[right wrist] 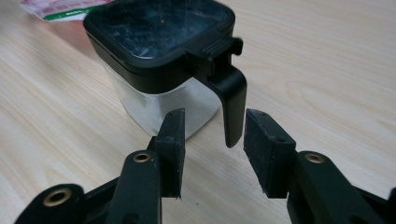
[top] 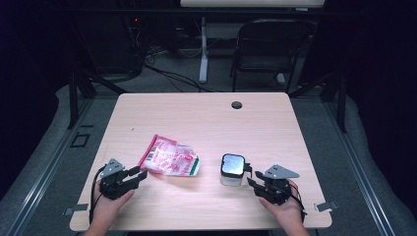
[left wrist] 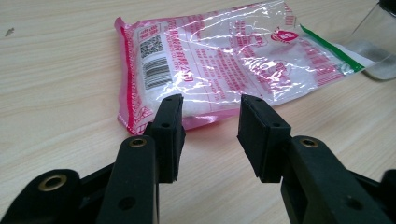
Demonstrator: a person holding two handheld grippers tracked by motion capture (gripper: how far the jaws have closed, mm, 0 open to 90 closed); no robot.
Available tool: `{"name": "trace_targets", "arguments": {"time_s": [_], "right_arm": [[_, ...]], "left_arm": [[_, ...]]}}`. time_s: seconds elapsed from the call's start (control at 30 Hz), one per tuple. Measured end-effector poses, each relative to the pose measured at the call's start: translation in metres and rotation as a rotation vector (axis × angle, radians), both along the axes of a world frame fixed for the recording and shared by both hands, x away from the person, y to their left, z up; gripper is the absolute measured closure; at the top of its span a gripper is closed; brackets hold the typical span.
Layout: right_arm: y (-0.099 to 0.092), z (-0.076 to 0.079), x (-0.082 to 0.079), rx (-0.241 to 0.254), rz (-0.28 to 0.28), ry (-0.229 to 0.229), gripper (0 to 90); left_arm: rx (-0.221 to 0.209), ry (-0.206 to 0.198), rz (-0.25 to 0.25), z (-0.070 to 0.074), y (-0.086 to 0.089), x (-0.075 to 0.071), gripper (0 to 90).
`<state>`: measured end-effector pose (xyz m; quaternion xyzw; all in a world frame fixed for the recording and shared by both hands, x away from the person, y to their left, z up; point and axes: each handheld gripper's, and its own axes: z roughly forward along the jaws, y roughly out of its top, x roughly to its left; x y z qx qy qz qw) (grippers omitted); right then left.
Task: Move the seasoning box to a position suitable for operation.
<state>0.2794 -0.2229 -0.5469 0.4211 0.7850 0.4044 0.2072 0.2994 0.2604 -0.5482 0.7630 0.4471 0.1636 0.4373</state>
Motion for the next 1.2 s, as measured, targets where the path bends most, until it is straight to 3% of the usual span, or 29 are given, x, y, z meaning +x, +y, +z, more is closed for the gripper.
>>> {"name": "trace_targets", "arguments": {"time_s": [0.2,0.33,0.43,0.63,0.7,0.93,1.1,1.2], "right_arm": [[0.005,-0.011,0.015,-0.033,-0.036,0.011,59.1],[0.006,-0.015,0.020,-0.021,-0.073,0.004,61.3],[0.007,-0.014,0.021,-0.040,-0.084,-0.022,63.5],[0.013,-0.016,0.023,-0.046,-0.069,-0.023,66.0],[0.017,-0.018,0.025,-0.087,-0.054,-0.010,69.8],[0.016,-0.019,0.030,-0.046,-0.066,0.016,75.0],[0.019,-0.017,0.030,-0.105,-0.042,0.007,76.6],[0.020,-0.016,0.030,-0.115,-0.036,0.012,76.6]], "left_arm": [[0.013,-0.024,-0.020,0.002,-0.003,-0.005,60.9],[0.022,-0.026,-0.031,0.002,-0.004,-0.006,61.5],[0.018,-0.034,-0.032,0.003,-0.006,-0.010,62.3],[0.019,-0.041,-0.039,0.004,-0.007,-0.015,62.6],[0.023,-0.034,-0.043,0.003,-0.007,-0.016,62.7],[0.035,-0.047,-0.065,0.003,-0.010,-0.023,62.7],[0.048,-0.059,-0.077,0.004,-0.012,-0.029,62.7],[0.051,-0.062,-0.079,0.005,-0.012,-0.030,62.7]]}}
